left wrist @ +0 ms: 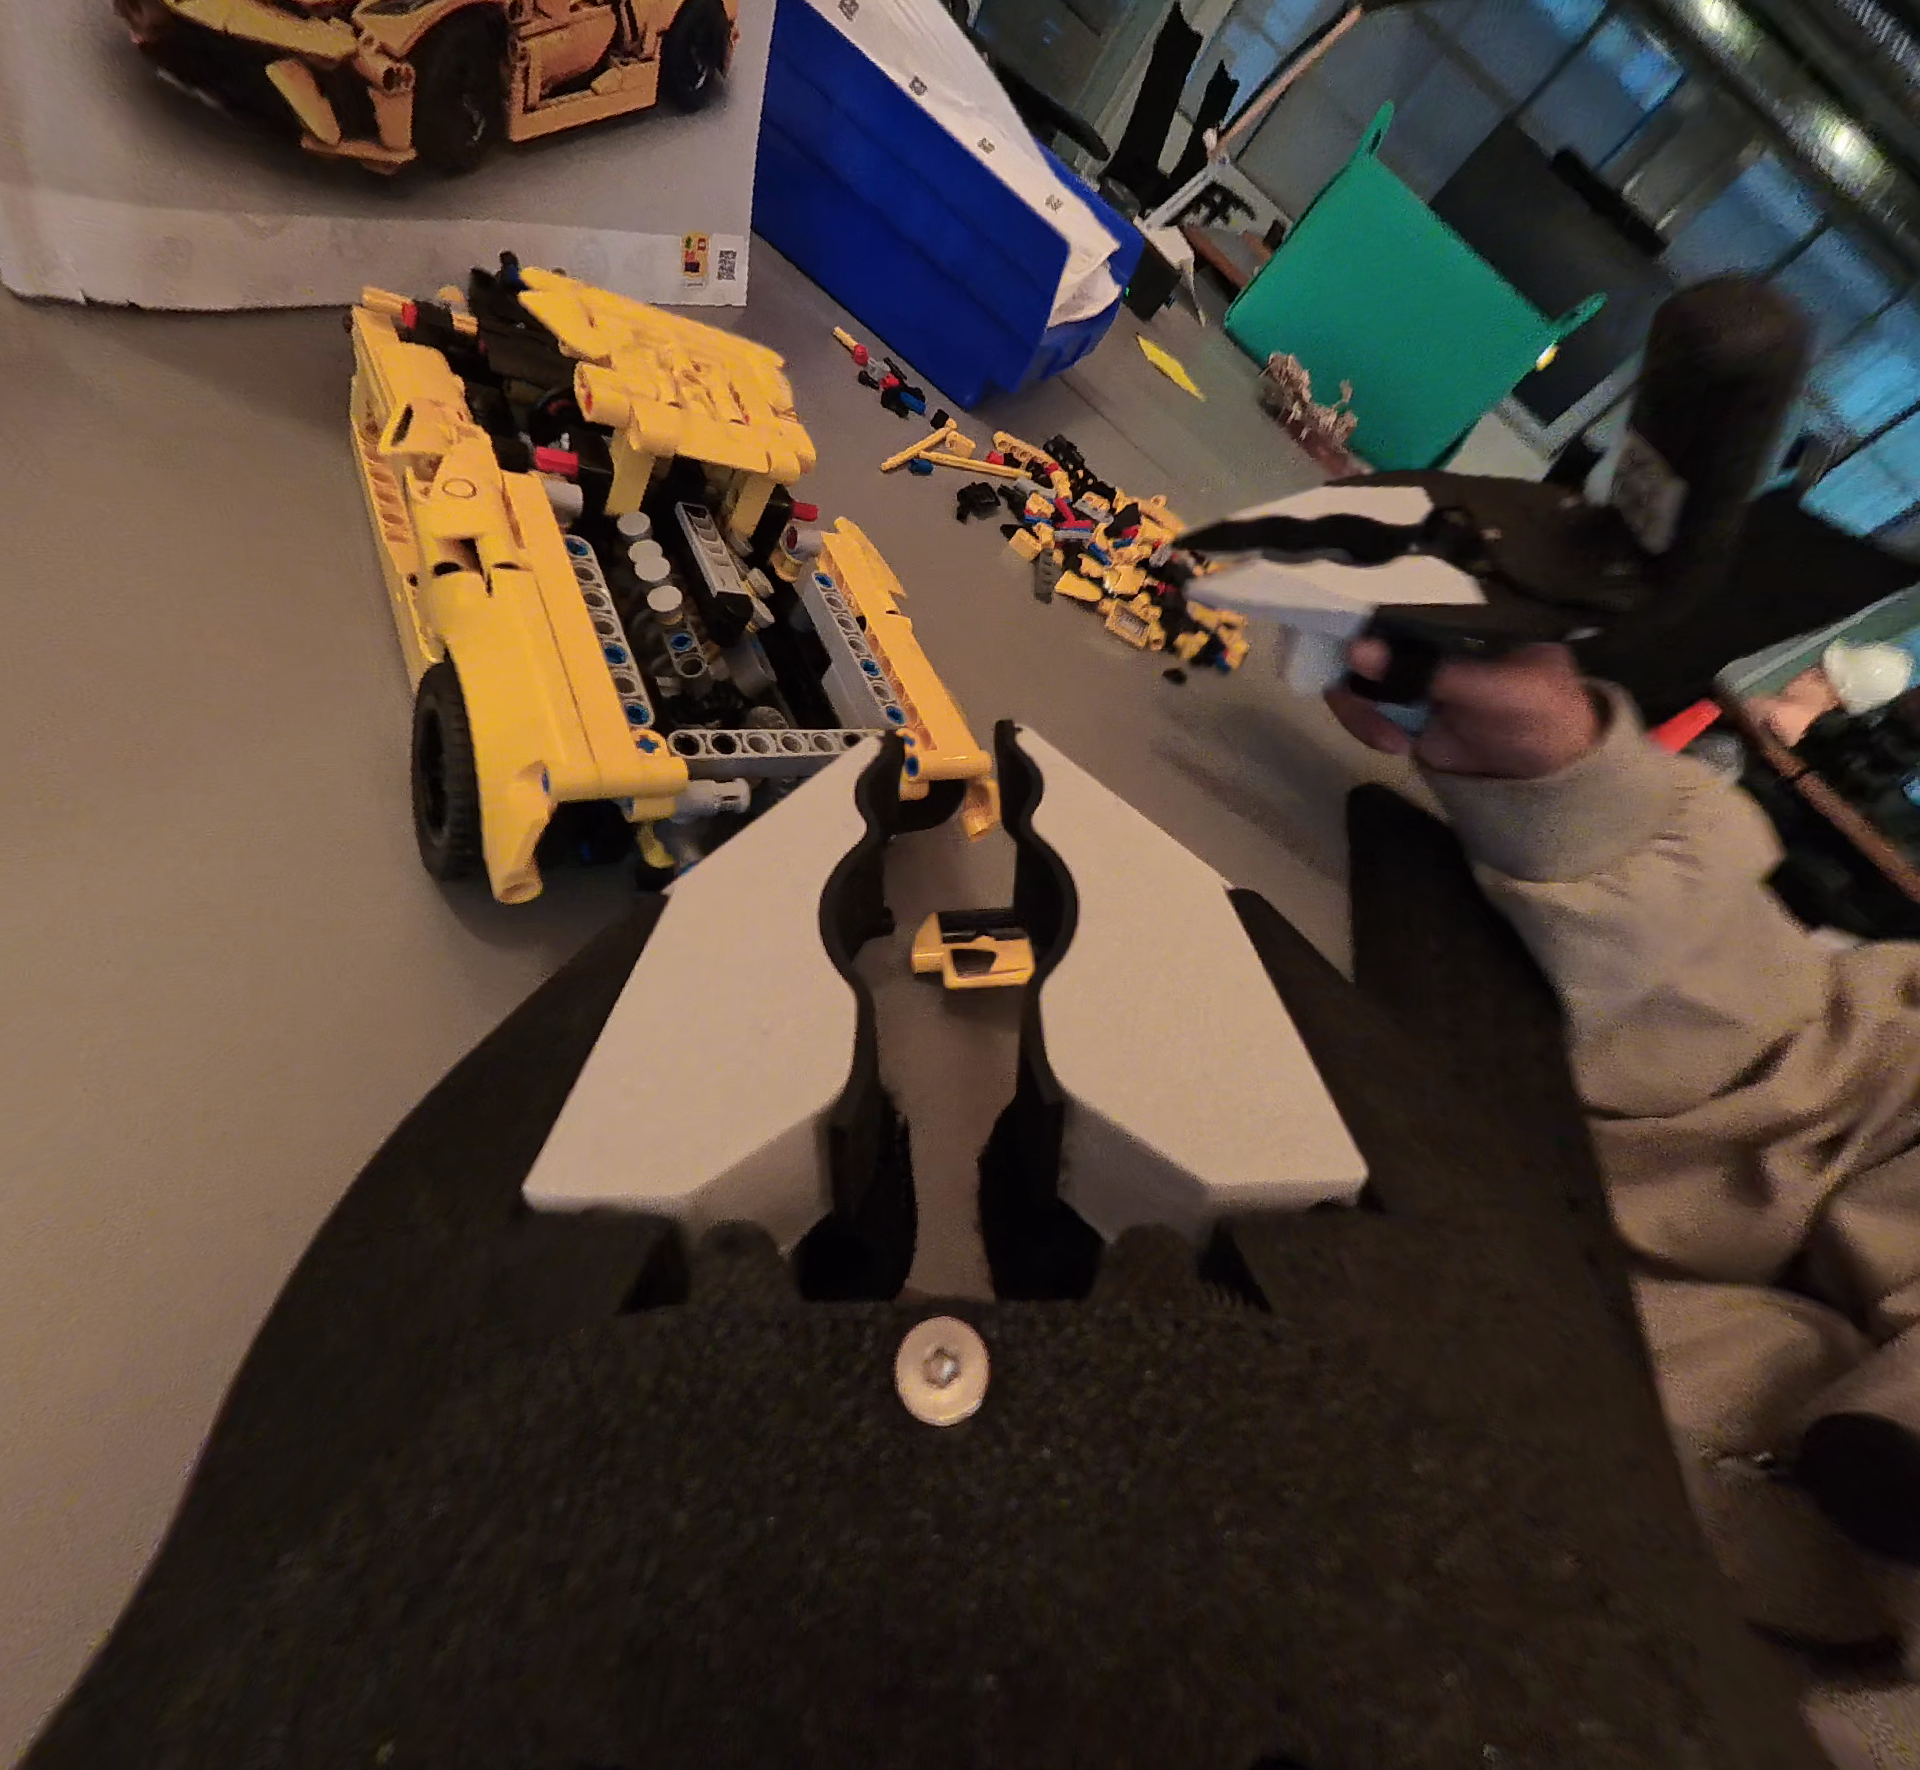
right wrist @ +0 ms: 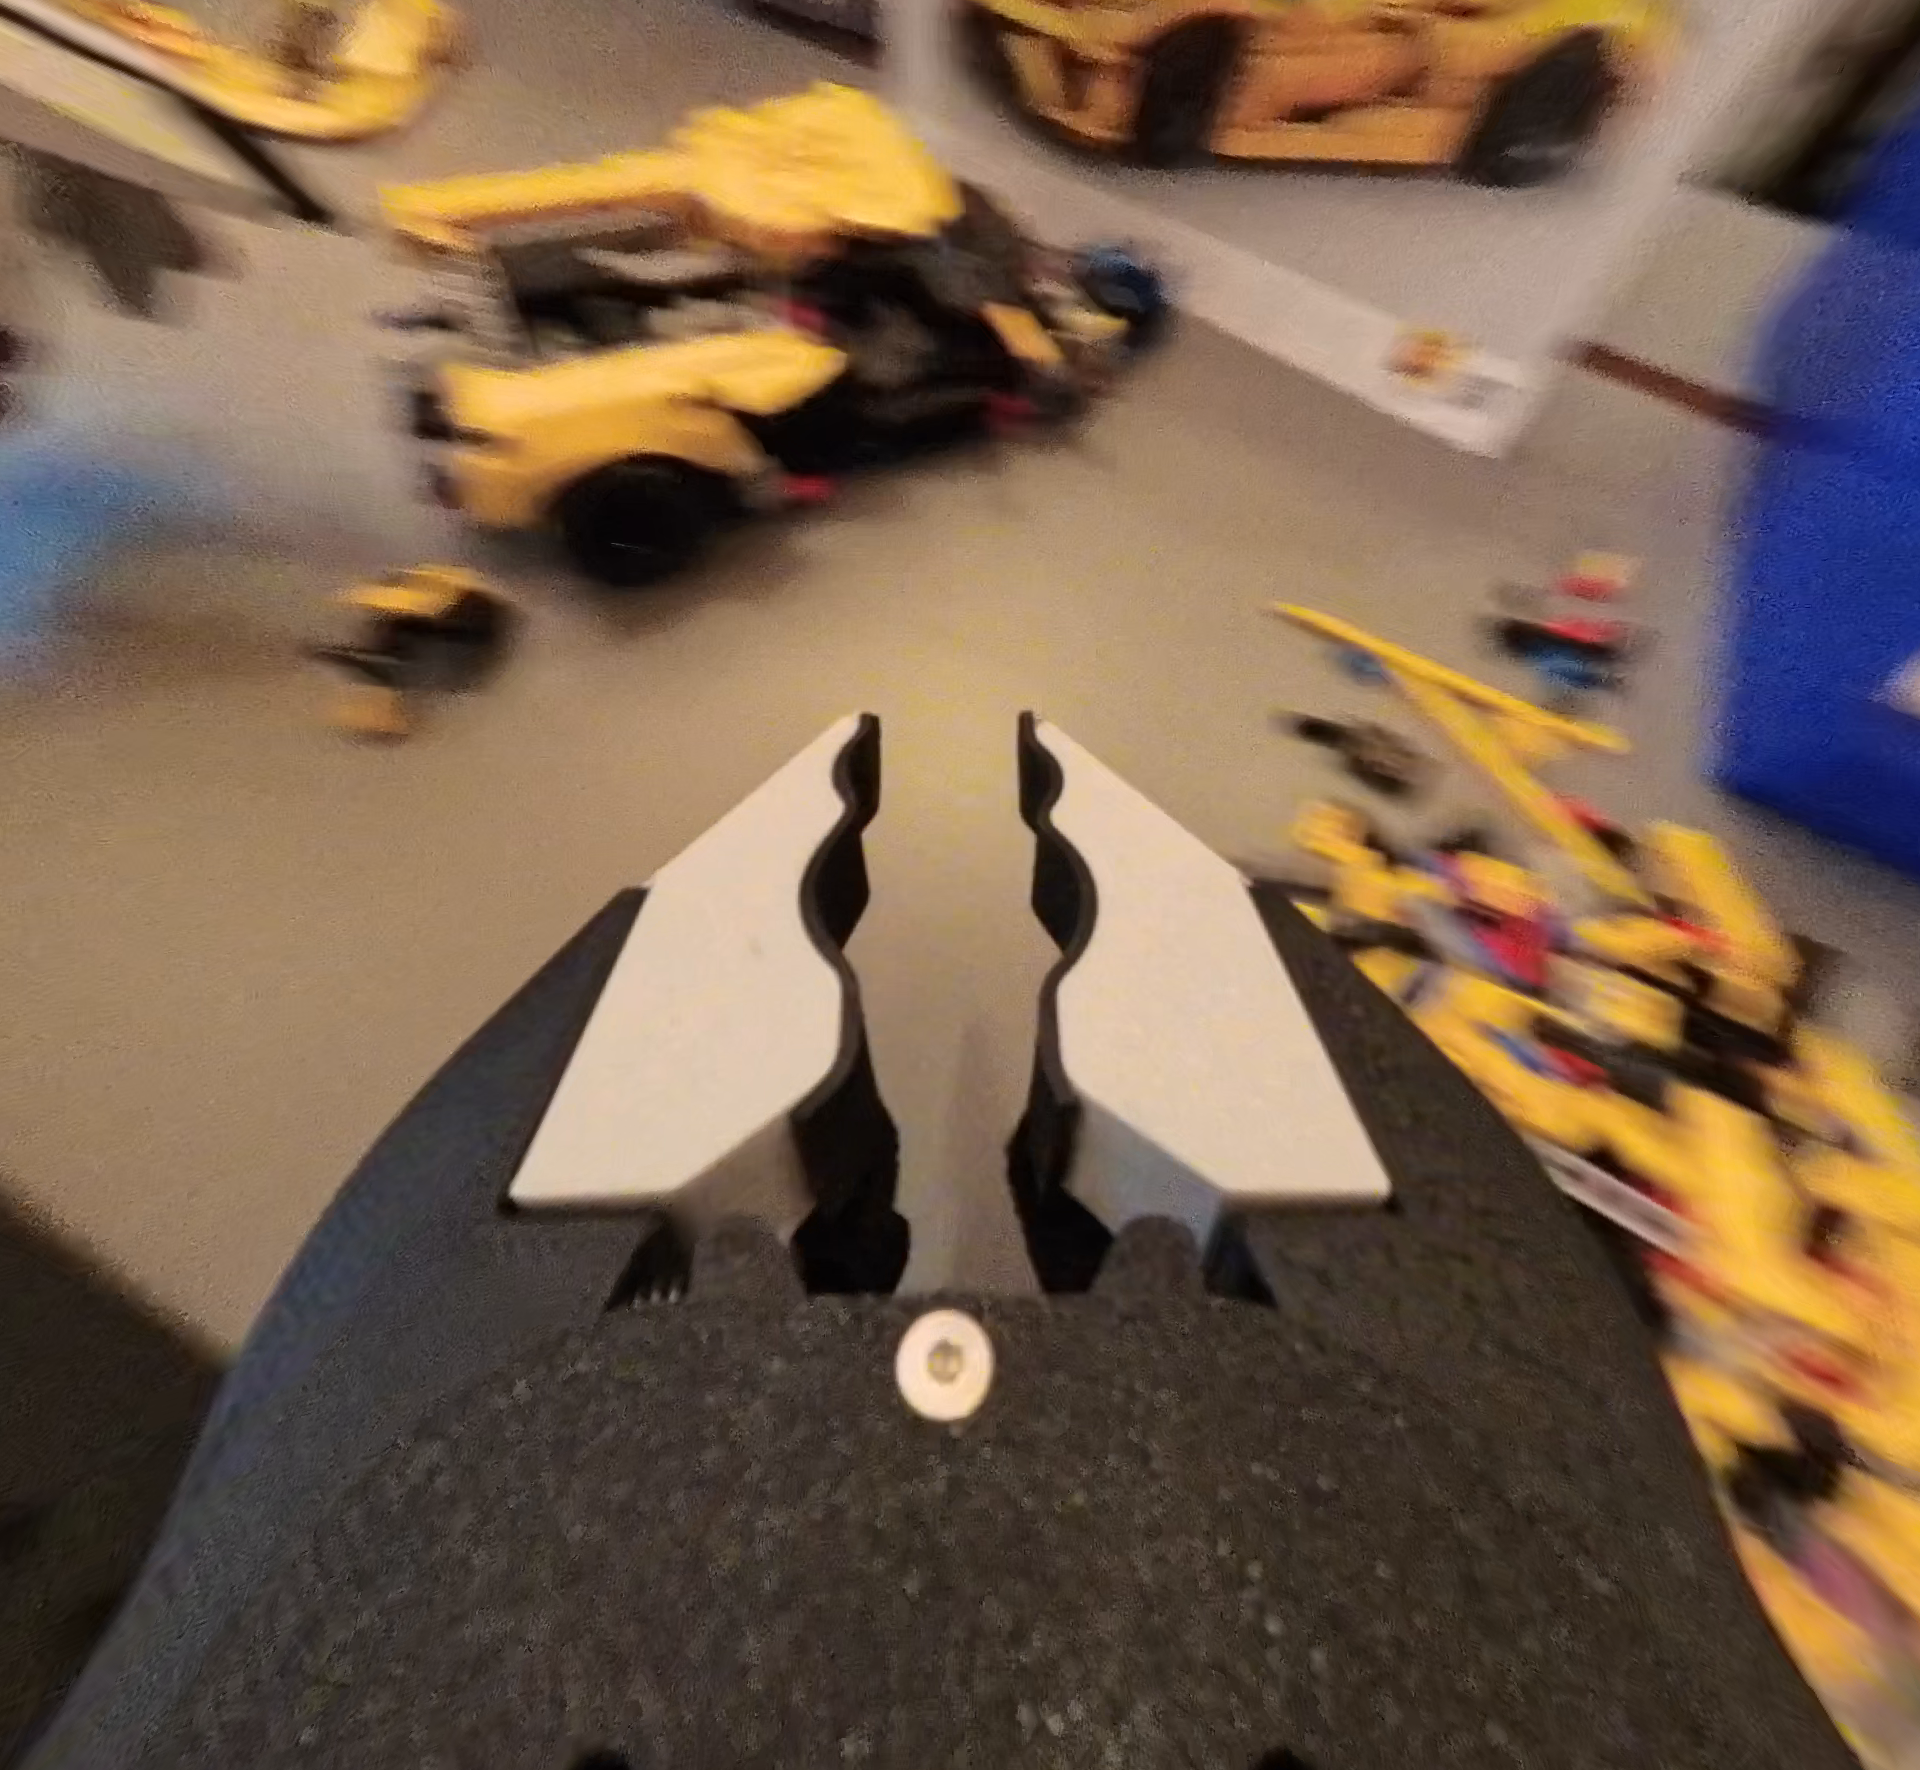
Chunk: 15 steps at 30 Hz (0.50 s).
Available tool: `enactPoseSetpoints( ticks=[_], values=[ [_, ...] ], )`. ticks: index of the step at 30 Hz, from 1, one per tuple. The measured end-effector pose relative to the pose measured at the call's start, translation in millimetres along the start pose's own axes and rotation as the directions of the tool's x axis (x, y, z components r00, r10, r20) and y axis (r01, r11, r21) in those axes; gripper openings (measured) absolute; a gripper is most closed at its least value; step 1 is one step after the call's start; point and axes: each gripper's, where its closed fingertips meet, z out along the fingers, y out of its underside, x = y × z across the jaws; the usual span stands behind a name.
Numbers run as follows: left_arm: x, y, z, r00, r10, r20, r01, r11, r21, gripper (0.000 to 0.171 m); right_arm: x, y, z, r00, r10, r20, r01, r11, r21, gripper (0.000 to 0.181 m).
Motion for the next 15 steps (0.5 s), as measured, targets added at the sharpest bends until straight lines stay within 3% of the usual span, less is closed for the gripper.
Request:
enactPoseSetpoints(
  ticks=[2,5,7,10,12,15],
  values=[
    [-3.5,0.2,-2.9,0.993,0.109,0.036,-0.107,0.994,-0.030,0.017,-83.2,-3.2,20.3,0.969,0.019,0.248,-0.007,0.999,-0.046,0.028],
    [-13.3,0.1,-9.8,0.974,0.196,0.111,-0.191,0.980,-0.057,0.016,-134.5,12.8,48.6,0.954,-0.078,0.288,0.116,0.986,-0.118,0.025],
    [-14.8,0.4,-11.7,0.963,0.236,0.130,-0.229,0.971,-0.069,0.015,-143.5,23.3,56.4,0.950,-0.128,0.285,0.181,0.969,-0.168,0.025],
    [-6.8,5.9,-9.5,0.925,0.364,0.111,-0.352,0.929,-0.118,0.015,-151.9,24.3,62.5,0.947,-0.083,0.309,0.145,0.972,-0.183,0.023],
    [5.1,10.4,-7.3,0.901,0.430,0.063,-0.420,0.899,-0.126,0.016,-152.1,27.0,66.8,0.939,-0.044,0.340,0.121,0.971,-0.207,0.007],
    [26.3,17.0,-7.2,0.892,0.450,-0.045,-0.452,0.885,-0.114,0.016,-149.2,4.5,55.6,0.894,0.045,0.445,0.024,0.989,-0.148,0.006]
  ],
)
